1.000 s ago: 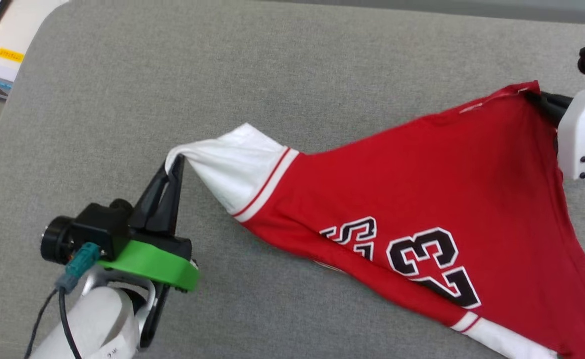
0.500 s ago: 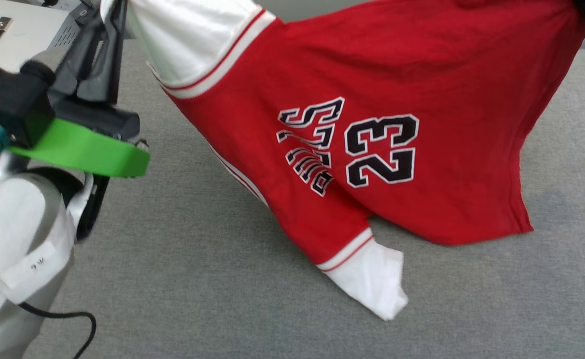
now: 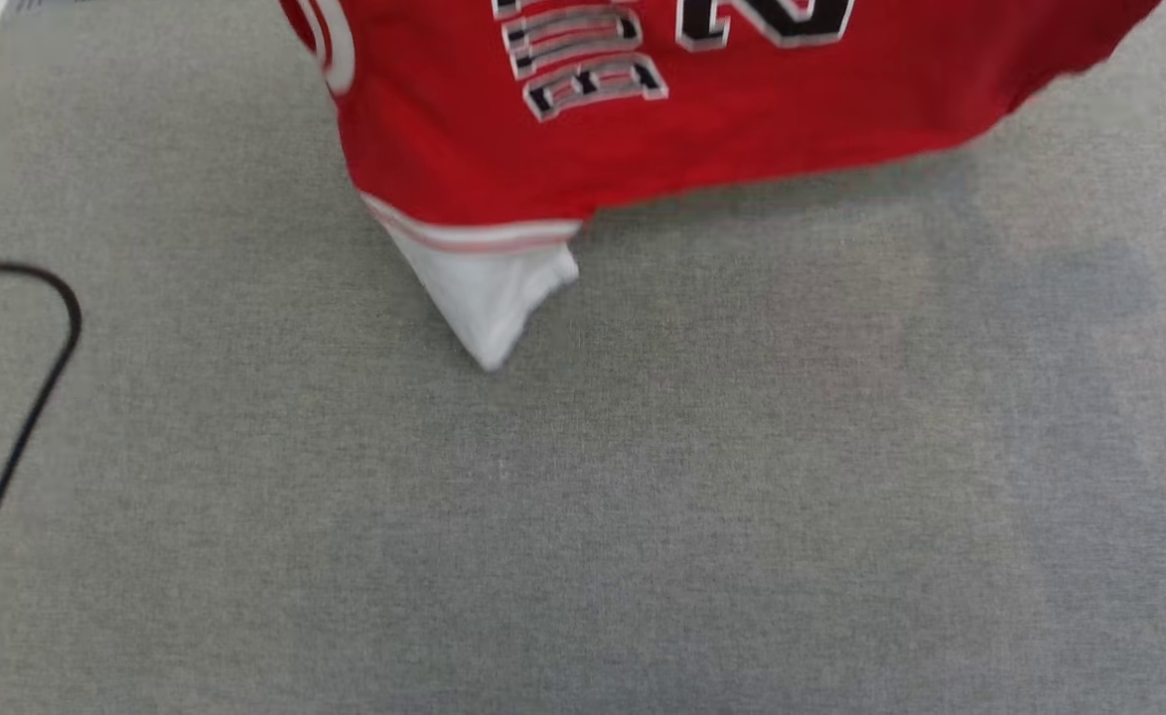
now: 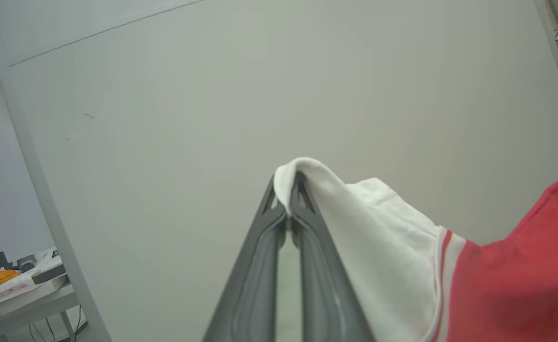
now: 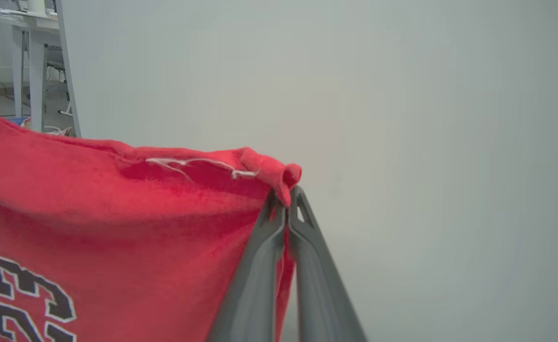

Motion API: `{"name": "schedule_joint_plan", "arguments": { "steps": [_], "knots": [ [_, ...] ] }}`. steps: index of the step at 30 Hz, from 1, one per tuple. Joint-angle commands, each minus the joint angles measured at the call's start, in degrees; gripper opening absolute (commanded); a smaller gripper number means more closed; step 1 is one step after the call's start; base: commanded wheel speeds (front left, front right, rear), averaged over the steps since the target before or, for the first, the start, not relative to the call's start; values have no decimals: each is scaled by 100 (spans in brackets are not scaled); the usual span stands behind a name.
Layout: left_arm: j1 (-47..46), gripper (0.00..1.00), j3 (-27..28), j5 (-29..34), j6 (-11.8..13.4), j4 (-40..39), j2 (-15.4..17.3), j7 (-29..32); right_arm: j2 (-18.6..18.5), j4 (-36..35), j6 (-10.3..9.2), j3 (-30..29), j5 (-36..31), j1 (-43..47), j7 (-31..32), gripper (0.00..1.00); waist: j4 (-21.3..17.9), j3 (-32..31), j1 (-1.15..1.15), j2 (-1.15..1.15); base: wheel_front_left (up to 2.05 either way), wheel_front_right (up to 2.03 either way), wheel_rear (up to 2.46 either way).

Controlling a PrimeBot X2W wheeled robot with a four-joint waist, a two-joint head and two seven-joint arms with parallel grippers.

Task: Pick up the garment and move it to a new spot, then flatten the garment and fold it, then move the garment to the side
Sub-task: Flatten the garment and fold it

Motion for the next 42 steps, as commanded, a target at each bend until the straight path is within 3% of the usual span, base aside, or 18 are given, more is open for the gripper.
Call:
{"name": "schedule_joint_plan", "arguments": {
  "steps": [1, 10, 18, 29, 42],
  "knots": [
    [-518, 0, 11, 51, -76, 205, -117, -3, 70, 153, -4, -60, -108, -431, 37, 0, -70, 475, 0, 0, 0, 0, 0],
    [-3182, 0, -286, 526, -421, 1685, -507, -144, 367, 1497, -4, -20, -888, -2703, -338, 0, -131, 1150, 0, 0, 0, 0, 0],
    [-4266, 0, -532, 587, -519, 2983, -726, -417, 676, 2543, -4, 281, -1044, -3713, -831, 0, -183, 1512, 0, 0, 0, 0, 0],
    [-4011, 0, -805, 308, -554, 3928, -750, -920, 857, 3295, -4, 1245, -748, -3660, -1253, 0, -192, 1757, 0, 0, 0, 0, 0],
    [-1859, 0, -1019, -52, -532, 3773, -455, -1355, 1118, 3461, -4, 2260, 83, -2061, -1877, 0, -176, 957, 0, 0, 0, 0, 0]
  ]
}}
